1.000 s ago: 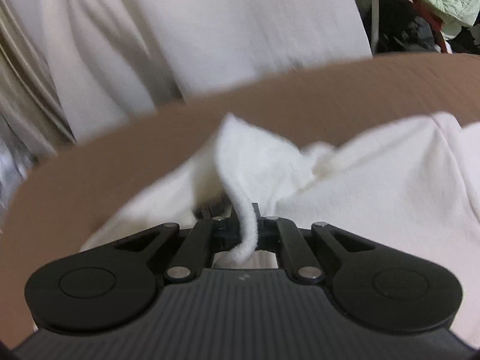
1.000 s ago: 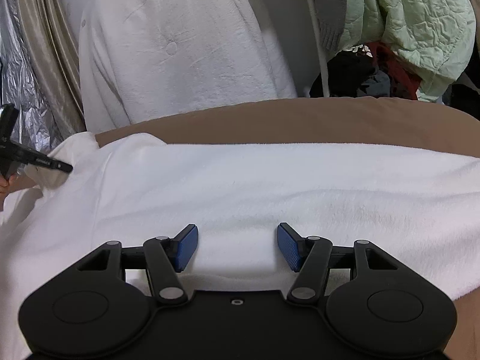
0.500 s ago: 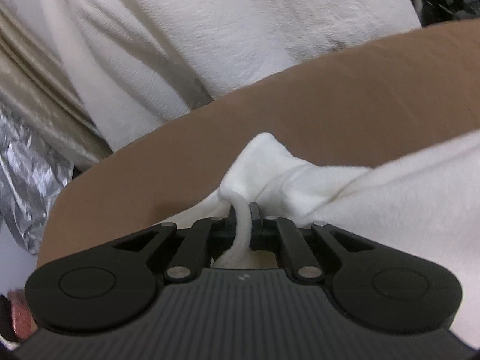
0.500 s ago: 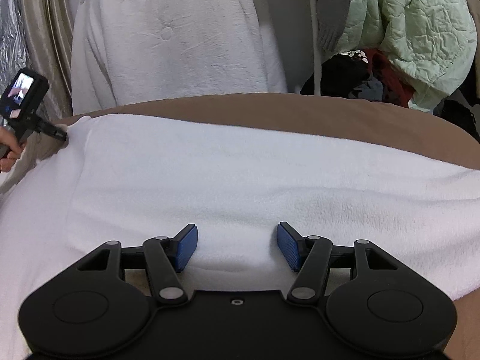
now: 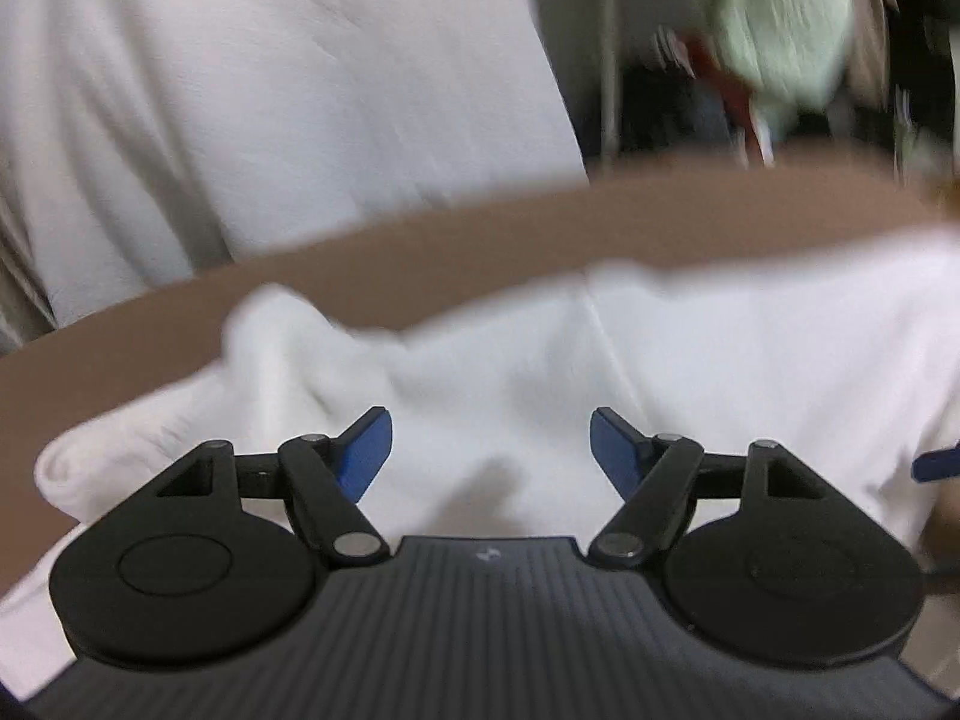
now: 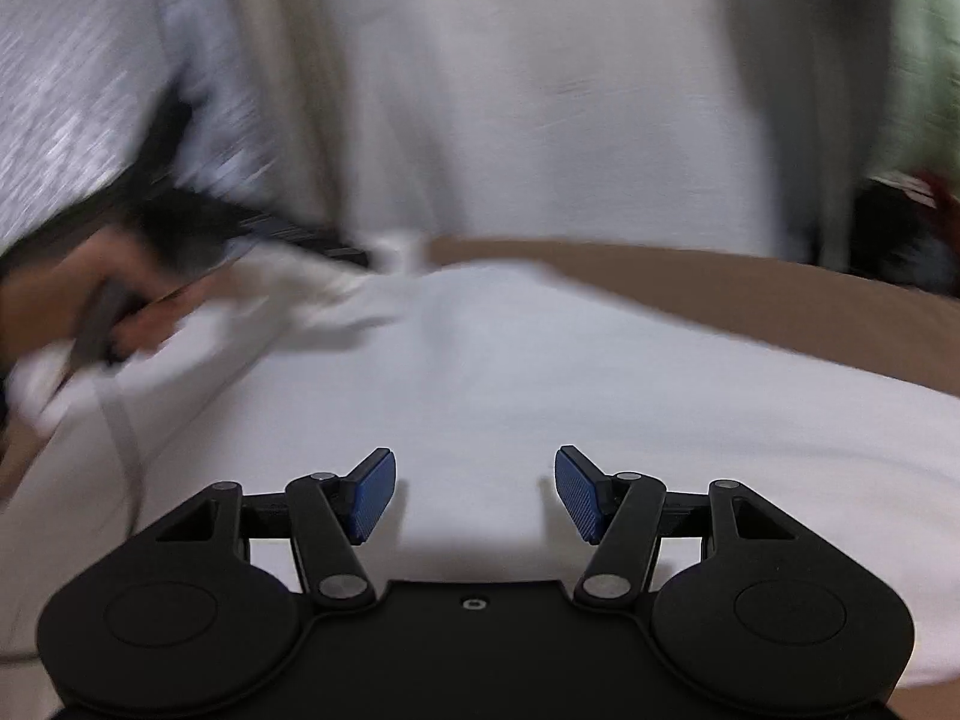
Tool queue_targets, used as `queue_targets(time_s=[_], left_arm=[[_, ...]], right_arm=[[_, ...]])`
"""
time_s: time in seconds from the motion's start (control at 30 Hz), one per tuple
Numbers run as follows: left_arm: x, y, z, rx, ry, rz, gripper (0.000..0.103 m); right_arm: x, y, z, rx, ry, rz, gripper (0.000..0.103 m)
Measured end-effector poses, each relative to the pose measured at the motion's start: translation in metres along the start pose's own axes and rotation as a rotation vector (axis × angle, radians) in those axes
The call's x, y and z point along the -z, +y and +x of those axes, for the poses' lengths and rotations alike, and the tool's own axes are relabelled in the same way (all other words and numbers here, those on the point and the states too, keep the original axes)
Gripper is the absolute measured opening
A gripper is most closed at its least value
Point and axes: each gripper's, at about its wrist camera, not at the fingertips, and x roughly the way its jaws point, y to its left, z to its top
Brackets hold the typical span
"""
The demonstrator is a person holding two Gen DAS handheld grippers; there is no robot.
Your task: Fold clothes
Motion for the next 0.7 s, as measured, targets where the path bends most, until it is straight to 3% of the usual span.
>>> queue_targets(time_s=[0.07, 0.1, 0.13, 0.17, 0.23, 0.33, 0.47, 0.53, 0.63, 0.7], left_arm=[[0.006, -0.013, 0.029, -0.143, 0.104, 0.084, 0.066], [0.008, -0.015, 0.037, -0.191, 0.113, 0.093, 0.067], [0.008, -0.012, 0.038, -0.201, 0.096, 0.068, 0.067], [0.007, -0.007, 0.038, -0.208, 0.093, 0.022, 0.067], [0.003, 0.002, 0.038, -0.225, 0.109, -0.073, 0.067], [0.001, -0.003, 0.029, -0.198, 0.108, -0.097, 0.065], [0.003, -0.033, 0.01, -0.127, 0.07, -0.008, 0.066], [0.004, -0.052, 0.002, -0.11, 0.064, 0.054, 0.066], [0.004, -0.074, 0.001, -0.129, 0.071, 0.138, 0.066], [0.007, -0.076, 0.001, -0.138, 0.087, 0.147, 0.066]], right_arm=[[0.009, 0.012, 0.015, 0.061, 0.08, -0.12, 0.054], [0.013, 0.012, 0.02, 0.141, 0.098, -0.166, 0.05], [0.015, 0.007, 0.023, 0.251, 0.095, -0.189, 0.053], [0.015, -0.002, 0.021, 0.353, 0.085, -0.166, 0.046], [0.008, -0.03, 0.001, 0.492, 0.051, -0.022, 0.047], [0.001, -0.058, -0.045, 0.466, -0.01, 0.148, 0.048], [0.015, -0.058, -0.075, 0.235, 0.045, 0.349, 0.048], [0.025, -0.039, -0.072, 0.138, 0.103, 0.294, 0.047], [0.032, -0.004, -0.048, 0.115, 0.169, 0.13, 0.03], [0.037, 0.01, -0.033, 0.064, 0.194, 0.09, 0.028]])
